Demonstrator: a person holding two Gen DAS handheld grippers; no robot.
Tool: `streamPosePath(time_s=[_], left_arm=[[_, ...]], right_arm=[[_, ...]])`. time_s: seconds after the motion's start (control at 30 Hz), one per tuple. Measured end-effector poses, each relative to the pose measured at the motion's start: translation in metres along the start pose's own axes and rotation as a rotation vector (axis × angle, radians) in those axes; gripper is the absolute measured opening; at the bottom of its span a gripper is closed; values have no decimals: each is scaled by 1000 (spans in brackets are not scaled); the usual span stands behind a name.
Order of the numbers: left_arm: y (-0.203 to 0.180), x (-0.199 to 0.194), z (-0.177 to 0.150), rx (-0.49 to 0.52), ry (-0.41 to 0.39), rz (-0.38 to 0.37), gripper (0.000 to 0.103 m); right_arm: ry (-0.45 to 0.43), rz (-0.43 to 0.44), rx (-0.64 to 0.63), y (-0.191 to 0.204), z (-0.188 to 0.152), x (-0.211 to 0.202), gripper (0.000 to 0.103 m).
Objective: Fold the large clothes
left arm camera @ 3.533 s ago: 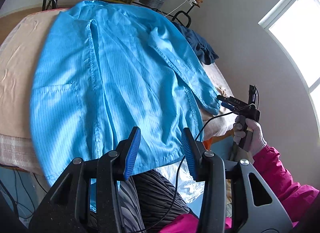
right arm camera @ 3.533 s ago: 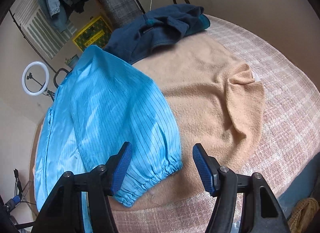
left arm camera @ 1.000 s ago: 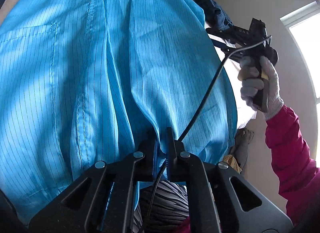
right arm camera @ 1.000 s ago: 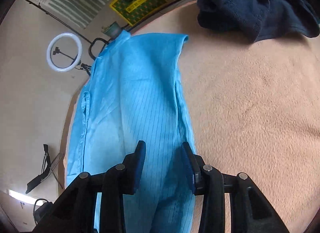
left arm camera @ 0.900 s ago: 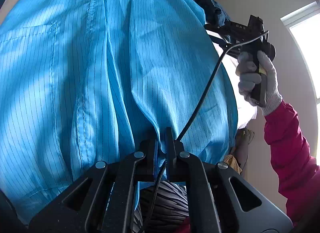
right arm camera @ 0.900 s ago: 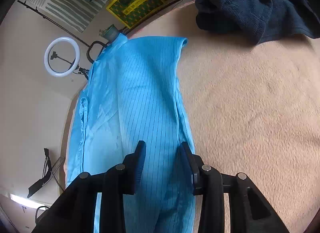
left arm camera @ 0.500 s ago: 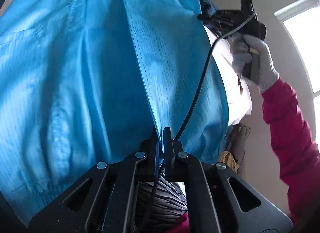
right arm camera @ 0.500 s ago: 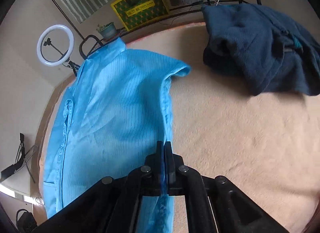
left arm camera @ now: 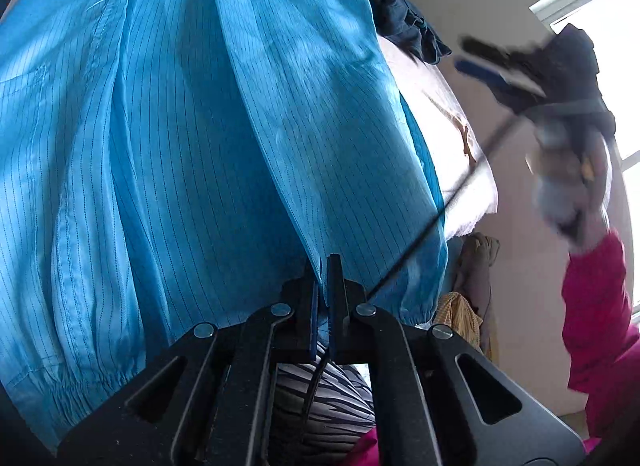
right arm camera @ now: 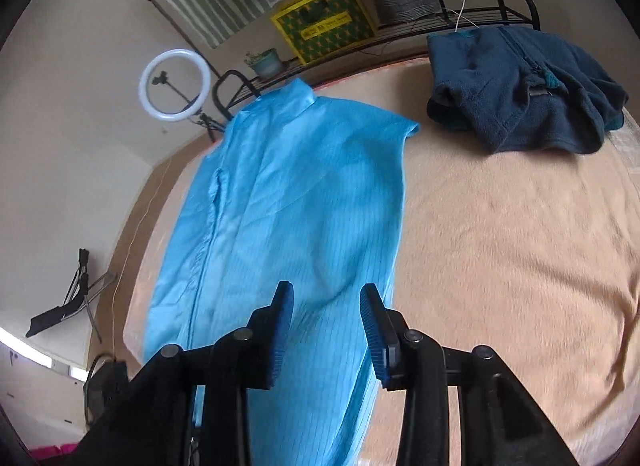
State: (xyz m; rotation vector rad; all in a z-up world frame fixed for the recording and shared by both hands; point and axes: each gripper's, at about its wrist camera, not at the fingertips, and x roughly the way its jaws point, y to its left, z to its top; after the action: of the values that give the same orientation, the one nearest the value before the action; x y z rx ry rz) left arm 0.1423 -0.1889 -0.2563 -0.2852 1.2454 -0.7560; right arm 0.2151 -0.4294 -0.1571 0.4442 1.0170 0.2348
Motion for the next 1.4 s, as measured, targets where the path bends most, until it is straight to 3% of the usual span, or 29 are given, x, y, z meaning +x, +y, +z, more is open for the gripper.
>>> streamPosePath(time_s=[0.1,0.23,0.4,0.47,0.5,0.53,0.6,0.67,0.77,0.87,0.9,0.93,1.0,1.17,1.4], left_arm=[[2,4,-2,-18,0,-26,1],[0,8,-4,-17,0,-40,1],[-7,13,-7,4,5,-42,1],[-6,14,-6,-6,5,-47,1],[-6,14,-4,-7,3,-43,1],[-1,11,-5,-4,1,-42,1],[-2,8,-5,4,-4,-42,1],[-3,7,-8,22,-8,-29,1],[-7,9,-11,54,-17,-9,1],[-11,1,-14,71,-10,8,19],[-12,-6,-16,76,-22,13,31],[-13,-14,-18,83,-41,22,35],[-12,-35,-24,100,-59,27,35],[0,-110,-36,101,-164,35,35],[20,-223,-44,50,-372,163,35]], right_arm=[[27,-3,14,10,-65,-18,47],[123,-10,91,11,-144,-6,48],[171,21,152,13,-184,16,45],[186,55,168,14,-191,25,26],[186,53,174,13,-192,27,9],[176,38,185,12,-191,25,2],[134,31,183,11,-187,12,0],[89,-14,155,10,-179,-3,0],[106,-29,153,4,-175,-4,0],[139,-26,98,11,-177,2,4],[144,-44,68,16,-177,1,8],[140,-50,54,19,-178,-1,22],[111,-27,34,23,-178,-12,33],[4,0,17,24,-176,-52,35],[-143,-41,12,11,-175,-103,36]])
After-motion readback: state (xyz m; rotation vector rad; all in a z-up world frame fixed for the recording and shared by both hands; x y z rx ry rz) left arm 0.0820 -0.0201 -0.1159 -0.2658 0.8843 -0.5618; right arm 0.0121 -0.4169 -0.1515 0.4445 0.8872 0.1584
